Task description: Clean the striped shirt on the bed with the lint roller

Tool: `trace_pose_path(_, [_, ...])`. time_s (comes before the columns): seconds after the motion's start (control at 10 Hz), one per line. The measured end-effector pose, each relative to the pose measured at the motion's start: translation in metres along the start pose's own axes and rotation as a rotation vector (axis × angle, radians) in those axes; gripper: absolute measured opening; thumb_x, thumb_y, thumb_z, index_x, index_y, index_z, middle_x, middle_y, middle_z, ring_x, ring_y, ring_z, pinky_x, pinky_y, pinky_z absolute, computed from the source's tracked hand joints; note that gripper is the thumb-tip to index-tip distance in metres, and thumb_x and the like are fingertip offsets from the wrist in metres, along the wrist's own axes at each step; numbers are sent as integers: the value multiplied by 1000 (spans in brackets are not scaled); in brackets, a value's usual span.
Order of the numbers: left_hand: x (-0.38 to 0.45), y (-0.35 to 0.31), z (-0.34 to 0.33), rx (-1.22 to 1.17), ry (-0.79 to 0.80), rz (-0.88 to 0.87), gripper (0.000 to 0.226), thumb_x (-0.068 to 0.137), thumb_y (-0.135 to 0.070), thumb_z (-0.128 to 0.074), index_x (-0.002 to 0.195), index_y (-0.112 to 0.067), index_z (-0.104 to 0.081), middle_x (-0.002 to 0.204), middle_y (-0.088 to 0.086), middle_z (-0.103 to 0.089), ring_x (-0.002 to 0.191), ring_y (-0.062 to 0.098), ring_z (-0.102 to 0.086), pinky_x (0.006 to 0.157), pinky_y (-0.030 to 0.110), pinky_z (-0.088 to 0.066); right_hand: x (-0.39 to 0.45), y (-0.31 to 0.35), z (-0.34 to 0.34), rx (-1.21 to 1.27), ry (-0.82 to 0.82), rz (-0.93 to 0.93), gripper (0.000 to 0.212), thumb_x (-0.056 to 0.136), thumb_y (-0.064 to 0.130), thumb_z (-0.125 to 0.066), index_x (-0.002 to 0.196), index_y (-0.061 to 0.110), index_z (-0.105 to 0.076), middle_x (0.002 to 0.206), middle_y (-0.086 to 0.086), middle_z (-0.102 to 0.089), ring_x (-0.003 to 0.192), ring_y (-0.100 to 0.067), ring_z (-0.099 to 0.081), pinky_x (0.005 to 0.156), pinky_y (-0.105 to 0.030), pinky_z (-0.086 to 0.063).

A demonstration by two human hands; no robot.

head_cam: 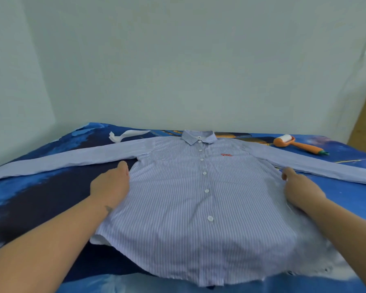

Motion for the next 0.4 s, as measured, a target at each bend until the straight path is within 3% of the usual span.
trace_pose_path(0.2, [-7, 9, 6, 107, 124, -2, 14, 95, -31, -38, 90, -19, -38, 77, -1, -57, 68, 17, -56, 60, 33, -46, -16, -8, 11, -31, 40, 8, 36, 91, 12, -38, 122, 29, -35, 97, -7, -57, 82, -26, -57, 75, -43, -52])
trace_pose_path(0.3, [-16, 8, 10, 255, 137, -41, 6, 92, -22, -41, 92, -20, -34, 77, -4, -54, 67, 14, -54, 54, 30, -40, -16, -17, 11, -134, 39, 14, 36, 93, 16, -36, 127, 29, -34, 111, -9, -56, 90, -29, -59, 79, -46, -52])
trace_pose_path(0.4, [-13, -12, 22, 188, 17, -133, 12, 96, -29, -37, 99, -20, -43, 89, -4, -51, 77, 17, -56, 65, 33, -47, -15, 2, 23, -93, -65, 138, 30, 96, 33, -46, 125, 27, -46, 125, -6, -51, 106, -26, -55, 85, -44, -50])
Point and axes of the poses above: each hand's wrist, its own x-axis towards the middle knuckle, its own z-axis out of the back of the hand, y = z × x, the point moved 3 cm from there along x, towards the middle knuckle
